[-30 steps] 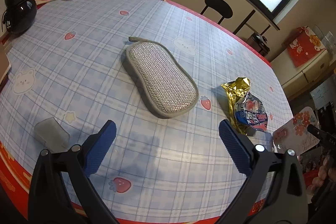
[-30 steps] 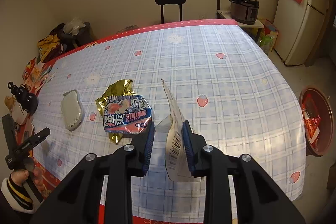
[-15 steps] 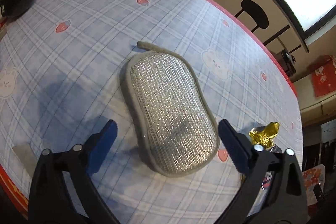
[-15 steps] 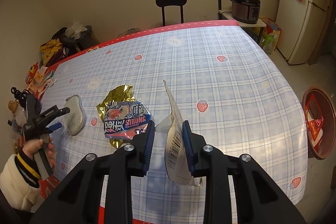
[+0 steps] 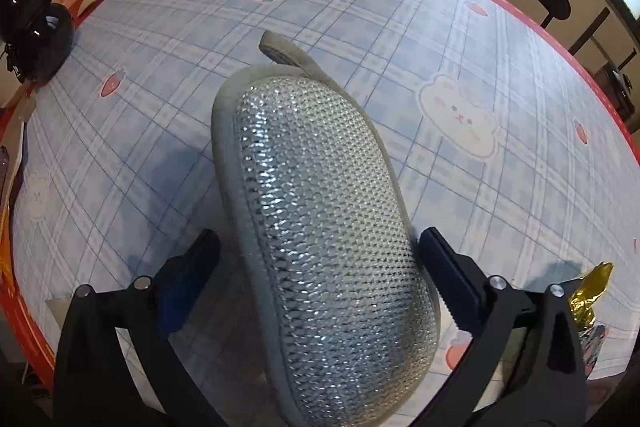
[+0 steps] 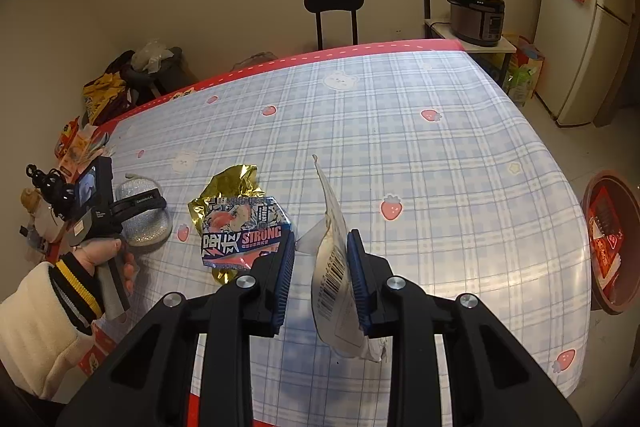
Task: Collect trash
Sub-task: 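Lift the grey sponge with the left gripper while the right holds the paper, then drop the white paper sheet into the bin with the right gripper, then drop the grey sponge into the bin with the left gripper, then move both open grippers back over the table toward the gold wrapper, then grasp the crushed blue-and-red can with the right gripper, then grasp the gold foil wrapper with the left gripper while the right holds the can, then carry the can to the bin and open the right gripper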
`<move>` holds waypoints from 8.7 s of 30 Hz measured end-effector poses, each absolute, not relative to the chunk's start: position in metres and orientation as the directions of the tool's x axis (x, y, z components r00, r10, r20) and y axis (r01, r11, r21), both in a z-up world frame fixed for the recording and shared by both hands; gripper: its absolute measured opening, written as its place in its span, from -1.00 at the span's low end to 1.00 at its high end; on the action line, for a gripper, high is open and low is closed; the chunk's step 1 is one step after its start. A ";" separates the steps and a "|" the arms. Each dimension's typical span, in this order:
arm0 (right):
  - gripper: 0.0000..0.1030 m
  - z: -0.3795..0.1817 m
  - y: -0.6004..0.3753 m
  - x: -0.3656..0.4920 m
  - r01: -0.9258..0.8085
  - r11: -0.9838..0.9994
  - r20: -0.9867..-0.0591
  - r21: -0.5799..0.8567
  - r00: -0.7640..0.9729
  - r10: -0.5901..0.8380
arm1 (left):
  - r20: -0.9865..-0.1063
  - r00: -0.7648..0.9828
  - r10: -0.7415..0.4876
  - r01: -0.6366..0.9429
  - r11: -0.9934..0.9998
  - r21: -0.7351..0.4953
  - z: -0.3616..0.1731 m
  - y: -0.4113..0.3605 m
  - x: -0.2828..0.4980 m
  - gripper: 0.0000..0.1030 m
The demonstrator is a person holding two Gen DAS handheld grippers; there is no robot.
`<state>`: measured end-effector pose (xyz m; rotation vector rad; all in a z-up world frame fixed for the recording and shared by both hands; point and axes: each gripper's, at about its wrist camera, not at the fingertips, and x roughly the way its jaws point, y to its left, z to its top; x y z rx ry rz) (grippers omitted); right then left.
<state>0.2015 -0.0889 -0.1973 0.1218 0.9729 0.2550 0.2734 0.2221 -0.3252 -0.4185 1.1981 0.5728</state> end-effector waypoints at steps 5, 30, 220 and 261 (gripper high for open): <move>-0.47 -0.197 -0.089 0.202 -0.161 0.963 -0.801 0.214 0.536 0.268 | -0.939 0.299 0.170 -0.567 0.823 -0.032 -0.315 0.216 0.269 0.24; -0.48 -0.177 -0.097 0.189 -0.155 0.956 -0.763 0.249 0.577 0.292 | -0.814 0.566 -0.133 -0.250 0.913 -0.323 -0.214 0.156 0.156 -0.58; -0.89 -0.248 -0.154 0.213 -0.060 0.981 -0.851 0.182 0.491 0.188 | -0.827 0.490 -0.275 -0.058 0.936 -0.346 -0.289 0.099 0.287 0.20; -0.89 -0.168 -0.180 0.166 -0.099 0.953 -0.705 0.286 0.652 0.279 | -0.624 0.735 -0.265 0.039 0.935 -0.352 -0.122 0.092 0.138 -0.89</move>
